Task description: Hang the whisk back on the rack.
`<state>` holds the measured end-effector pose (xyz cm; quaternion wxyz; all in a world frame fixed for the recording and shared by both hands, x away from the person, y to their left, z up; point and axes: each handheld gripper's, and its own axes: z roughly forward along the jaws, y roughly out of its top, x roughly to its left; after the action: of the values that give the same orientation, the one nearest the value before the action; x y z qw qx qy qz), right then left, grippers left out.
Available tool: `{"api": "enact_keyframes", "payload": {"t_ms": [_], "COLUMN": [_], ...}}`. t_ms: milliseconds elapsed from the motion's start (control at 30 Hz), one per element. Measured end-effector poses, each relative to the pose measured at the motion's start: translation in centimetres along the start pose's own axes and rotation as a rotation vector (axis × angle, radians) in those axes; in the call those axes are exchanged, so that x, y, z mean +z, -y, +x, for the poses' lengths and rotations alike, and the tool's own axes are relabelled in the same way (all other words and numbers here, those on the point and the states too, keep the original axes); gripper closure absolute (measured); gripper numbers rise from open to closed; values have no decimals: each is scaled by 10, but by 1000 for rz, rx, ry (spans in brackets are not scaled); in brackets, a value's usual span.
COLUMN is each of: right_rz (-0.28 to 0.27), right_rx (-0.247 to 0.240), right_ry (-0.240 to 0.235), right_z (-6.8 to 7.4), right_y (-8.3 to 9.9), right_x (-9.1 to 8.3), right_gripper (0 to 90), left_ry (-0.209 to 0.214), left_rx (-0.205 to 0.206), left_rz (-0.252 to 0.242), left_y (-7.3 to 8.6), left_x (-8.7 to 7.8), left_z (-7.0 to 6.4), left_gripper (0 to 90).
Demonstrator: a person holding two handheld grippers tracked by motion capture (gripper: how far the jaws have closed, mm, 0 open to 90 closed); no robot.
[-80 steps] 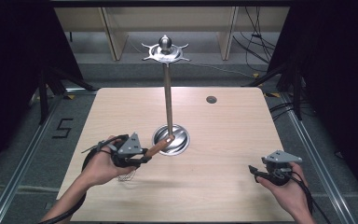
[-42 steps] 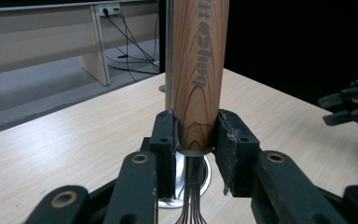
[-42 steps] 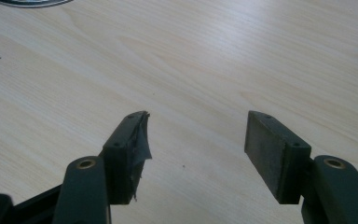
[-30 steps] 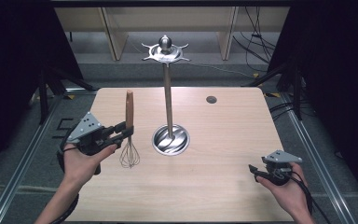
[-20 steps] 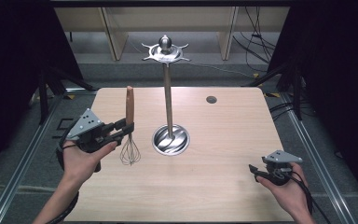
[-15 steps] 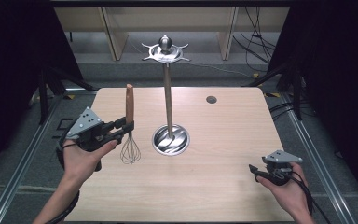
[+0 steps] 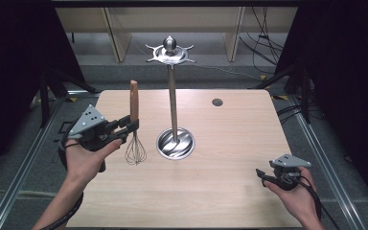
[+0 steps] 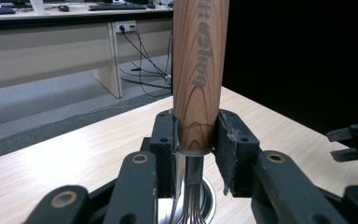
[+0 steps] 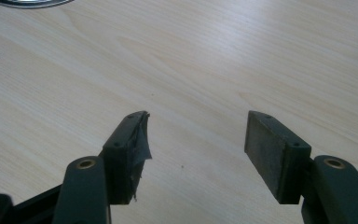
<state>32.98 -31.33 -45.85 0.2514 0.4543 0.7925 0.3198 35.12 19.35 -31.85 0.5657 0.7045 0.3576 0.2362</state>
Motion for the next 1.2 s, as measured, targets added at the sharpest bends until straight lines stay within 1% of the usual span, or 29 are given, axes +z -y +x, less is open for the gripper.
{"api": "enact_keyframes", "payload": {"t_ms": [167,233,267,433,467,533,733,767,800,900,933,1000,1033,1100,1133,1167,1200], "right_rz": [0,2,4,2,12,9,7,7,8,9,-3,-3,-2,-2,0,0,1], "right_rx": [1,8,23,23,52,39,39,39,39,39,15,19,29,27,30,30,10], "right_ry": [0,-1,-3,-4,-4,-3,-3,-3,-2,-2,1,-7,-10,-9,-9,-9,-15], "right_z": [0,1,1,1,4,3,3,3,3,3,2,2,3,3,3,3,0], "right_y": [0,0,-1,-1,-1,-1,-1,-1,-1,-1,0,0,0,0,0,0,0], "right_x": [0,0,-1,-1,-2,-1,-1,-1,-1,-1,0,1,1,1,1,1,1], "right_gripper": [401,401,401,401,401,401,401,401,401,401,401,401,401,401,401,401,401], "left_ry": [-1,-1,0,5,7,7,21,27,32,47,50,61,64,67,69,71,73], "left_rx": [10,12,14,26,30,30,44,51,80,82,82,85,84,93,87,93,101], "left_rz": [-1,0,0,5,4,7,25,29,19,27,30,38,39,41,40,42,43], "left_y": [-4,-6,-7,-12,-13,-15,-21,-23,-24,-27,-28,-30,-31,-33,-34,-35,-36], "left_x": [0,0,0,1,1,1,2,1,2,2,2,3,3,4,5,5,5], "left_z": [-1,-1,-1,1,2,4,9,10,12,13,14,16,17,20,20,21,22], "left_gripper": [691,691,691,690,690,691,691,690,691,691,691,691,690,690,691,691,690]}}
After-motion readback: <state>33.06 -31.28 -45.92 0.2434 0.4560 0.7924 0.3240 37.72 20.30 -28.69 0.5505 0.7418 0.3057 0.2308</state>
